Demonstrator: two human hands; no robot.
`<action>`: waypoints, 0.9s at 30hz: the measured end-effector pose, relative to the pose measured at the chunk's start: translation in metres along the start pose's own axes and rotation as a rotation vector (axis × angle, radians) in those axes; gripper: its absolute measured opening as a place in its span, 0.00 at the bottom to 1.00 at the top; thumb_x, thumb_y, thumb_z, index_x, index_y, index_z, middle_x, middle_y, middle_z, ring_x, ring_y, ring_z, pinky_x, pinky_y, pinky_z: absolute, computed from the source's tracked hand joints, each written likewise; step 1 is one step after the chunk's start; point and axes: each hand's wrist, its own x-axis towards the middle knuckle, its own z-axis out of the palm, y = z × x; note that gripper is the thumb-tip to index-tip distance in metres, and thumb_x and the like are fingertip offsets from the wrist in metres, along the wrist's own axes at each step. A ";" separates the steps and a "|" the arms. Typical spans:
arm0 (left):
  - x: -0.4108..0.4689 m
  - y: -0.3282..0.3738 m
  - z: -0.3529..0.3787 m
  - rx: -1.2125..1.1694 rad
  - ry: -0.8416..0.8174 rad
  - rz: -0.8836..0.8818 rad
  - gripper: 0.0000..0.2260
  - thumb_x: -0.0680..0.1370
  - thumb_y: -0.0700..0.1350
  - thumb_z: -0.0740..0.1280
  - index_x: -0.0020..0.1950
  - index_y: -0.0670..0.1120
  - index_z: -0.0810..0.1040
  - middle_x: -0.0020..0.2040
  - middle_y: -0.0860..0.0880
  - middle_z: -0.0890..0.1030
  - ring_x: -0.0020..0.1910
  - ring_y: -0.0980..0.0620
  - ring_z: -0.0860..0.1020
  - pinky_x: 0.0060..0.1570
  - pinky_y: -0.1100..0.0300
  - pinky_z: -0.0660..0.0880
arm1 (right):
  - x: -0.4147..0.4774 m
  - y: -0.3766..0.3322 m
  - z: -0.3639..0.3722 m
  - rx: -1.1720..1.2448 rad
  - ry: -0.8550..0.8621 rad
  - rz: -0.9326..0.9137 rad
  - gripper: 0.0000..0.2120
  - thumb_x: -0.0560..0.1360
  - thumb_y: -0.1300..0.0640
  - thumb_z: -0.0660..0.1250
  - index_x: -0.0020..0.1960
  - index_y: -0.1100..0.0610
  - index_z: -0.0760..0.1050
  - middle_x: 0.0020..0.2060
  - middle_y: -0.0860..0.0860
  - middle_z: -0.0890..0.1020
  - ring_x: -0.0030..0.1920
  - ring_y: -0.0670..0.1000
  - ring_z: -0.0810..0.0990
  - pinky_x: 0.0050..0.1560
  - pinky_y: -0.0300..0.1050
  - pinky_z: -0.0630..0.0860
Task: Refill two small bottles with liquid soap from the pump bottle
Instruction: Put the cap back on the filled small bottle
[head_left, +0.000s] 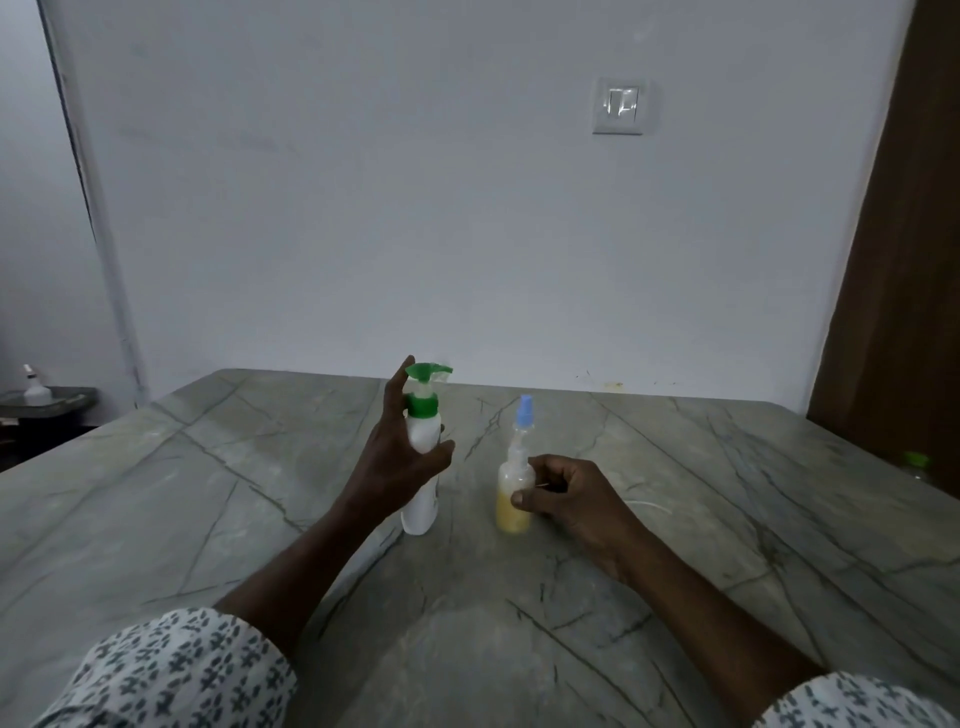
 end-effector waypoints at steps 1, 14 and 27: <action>0.000 0.000 0.000 -0.002 0.007 0.002 0.47 0.70 0.39 0.76 0.77 0.58 0.48 0.62 0.45 0.74 0.52 0.50 0.78 0.54 0.45 0.79 | 0.000 0.001 0.000 -0.010 -0.002 0.000 0.17 0.69 0.63 0.76 0.58 0.58 0.82 0.50 0.53 0.86 0.50 0.51 0.84 0.53 0.44 0.79; -0.020 0.062 -0.004 0.171 0.240 0.604 0.12 0.75 0.43 0.62 0.55 0.38 0.74 0.43 0.47 0.74 0.40 0.56 0.72 0.38 0.66 0.69 | -0.003 -0.027 -0.029 -0.028 -0.010 -0.047 0.20 0.69 0.63 0.76 0.61 0.58 0.80 0.53 0.51 0.86 0.54 0.48 0.84 0.56 0.40 0.80; -0.044 0.040 0.048 0.484 -0.269 -0.262 0.38 0.69 0.54 0.73 0.74 0.43 0.60 0.63 0.46 0.73 0.58 0.51 0.73 0.56 0.59 0.73 | 0.013 0.009 -0.076 -1.242 -0.142 -0.065 0.18 0.77 0.55 0.65 0.67 0.51 0.75 0.62 0.51 0.79 0.61 0.52 0.77 0.58 0.46 0.73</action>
